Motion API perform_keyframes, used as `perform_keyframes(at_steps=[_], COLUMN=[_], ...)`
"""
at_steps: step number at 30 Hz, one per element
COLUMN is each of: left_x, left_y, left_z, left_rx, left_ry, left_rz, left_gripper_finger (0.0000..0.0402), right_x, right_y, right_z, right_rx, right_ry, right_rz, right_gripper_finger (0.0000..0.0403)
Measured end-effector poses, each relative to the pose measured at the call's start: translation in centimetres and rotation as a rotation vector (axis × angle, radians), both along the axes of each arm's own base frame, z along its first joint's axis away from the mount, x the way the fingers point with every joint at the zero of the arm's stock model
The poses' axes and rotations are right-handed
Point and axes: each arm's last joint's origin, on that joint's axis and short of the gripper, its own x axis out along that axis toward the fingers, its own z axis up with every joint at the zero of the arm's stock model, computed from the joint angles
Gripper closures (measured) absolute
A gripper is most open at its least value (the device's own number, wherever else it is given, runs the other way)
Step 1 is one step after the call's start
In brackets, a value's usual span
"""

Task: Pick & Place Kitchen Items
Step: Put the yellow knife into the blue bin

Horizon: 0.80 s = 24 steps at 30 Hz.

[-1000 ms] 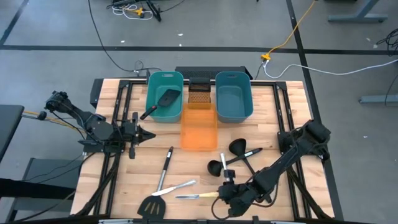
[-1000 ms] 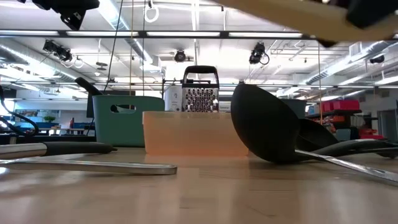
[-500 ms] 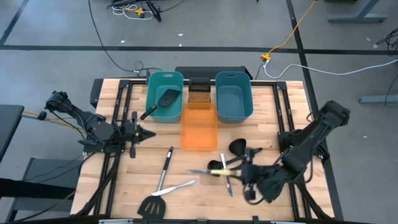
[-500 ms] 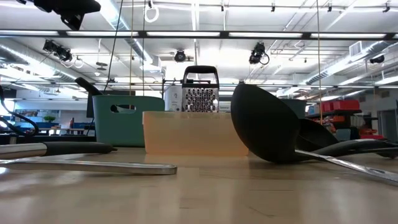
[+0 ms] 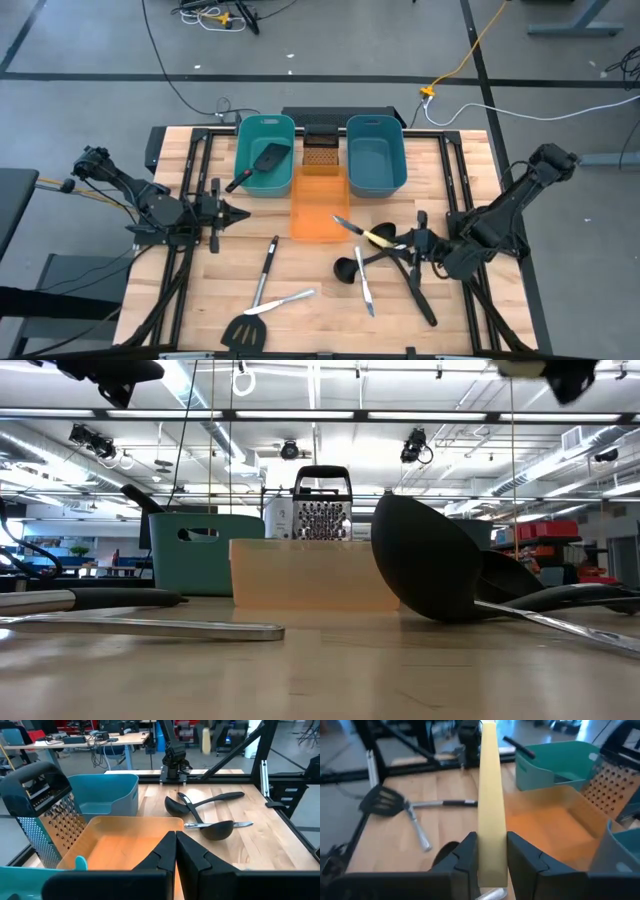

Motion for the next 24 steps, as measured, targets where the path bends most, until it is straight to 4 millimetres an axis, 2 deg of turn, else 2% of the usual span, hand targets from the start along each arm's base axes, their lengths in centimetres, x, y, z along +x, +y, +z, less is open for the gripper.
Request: perform_keyframes(at_steps=[4, 8, 11, 14, 17, 19, 22, 24], left_x=[0.0, 0.0, 0.0, 0.0, 0.0, 0.0, 0.0, 0.0], left_y=[0.0, 0.0, 0.0, 0.0, 0.0, 0.0, 0.0, 0.0], left_z=[0.0, 0.0, 0.0, 0.0, 0.0, 0.0, 0.1, 0.2], left_rx=[0.023, 0.027, 0.026, 0.027, 0.027, 0.024, 0.016, 0.012], left_ry=[0.001, 0.001, 0.000, 0.000, 0.000, -0.001, -0.009, -0.016], left_rz=[0.003, 0.004, 0.005, 0.005, 0.005, 0.005, 0.013, 0.014], left_gripper_finger=[0.0386, 0.0386, 0.0386, 0.0386, 0.0386, 0.0386, 0.0386, 0.0386], right_x=[0.2, 0.5, 1.4, 2.6, 3.6, 3.9, 4.0, 4.0], right_y=[-0.9, -2.0, -3.0, -4.4, -6.4, -8.2, -11.5, -13.7], right_z=[-2.8, -3.6, -3.1, -1.3, 1.8, 4.0, 7.4, 9.0], right_rx=[0.034, 0.039, 0.022, -0.022, -0.118, -0.169, -0.141, -0.108], right_ry=[-0.117, -0.202, -0.208, -0.217, -0.171, -0.096, 0.025, 0.106], right_rz=[-0.029, -0.070, -0.096, -0.203, -0.353, -0.440, -0.504, -0.537], right_gripper_finger=[0.0316, 0.0316, 0.0316, 0.0316, 0.0316, 0.0316, 0.0316, 0.0316])
